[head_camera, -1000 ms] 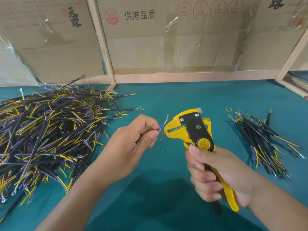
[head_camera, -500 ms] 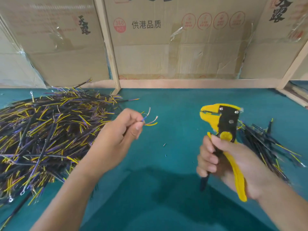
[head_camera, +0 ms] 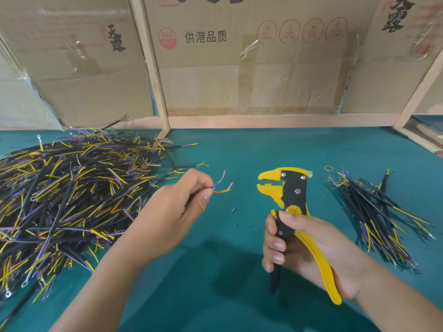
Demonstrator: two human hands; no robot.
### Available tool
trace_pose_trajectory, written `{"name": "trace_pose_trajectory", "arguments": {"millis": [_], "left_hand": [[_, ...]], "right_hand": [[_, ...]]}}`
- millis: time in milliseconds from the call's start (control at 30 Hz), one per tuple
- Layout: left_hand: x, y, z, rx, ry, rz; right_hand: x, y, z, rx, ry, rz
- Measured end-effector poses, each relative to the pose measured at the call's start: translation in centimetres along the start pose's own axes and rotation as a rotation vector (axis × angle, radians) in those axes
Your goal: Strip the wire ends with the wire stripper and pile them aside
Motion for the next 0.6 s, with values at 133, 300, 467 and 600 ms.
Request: {"name": "trace_pose_trajectory", "arguments": {"millis": [133,300,467,600], "left_hand": [[0.8,0.5,0.0,0.020,-0.030,-0.082],[1.9,0.8,0.1,0.029,-0.031,-0.004],[3.1,2.7,-0.6,-0.155,-0.008,0.663],[5.1,6.2,-3.2,-0.320,-0.136,0.932]], "right_hand": [[-0.4,0.9,-0.6,0.053,0.001,0.014],[-0.6,1.7,-1.1,0.118,0.041,-0.041],[-0.2,2.0,-1.1,0.161,0.092,-0.102],[-0.3,2.3,-1.1,0.177,0.128,-0.130]]}}
Point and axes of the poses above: each hand's wrist, its own z-axis away from the middle knuckle, its own x-axis out of the palm, y = z × x, the point moved 5 cm from there along -z, towards the middle knuckle, and after that the axes turned 1 degree about y, right-handed, at the moved point
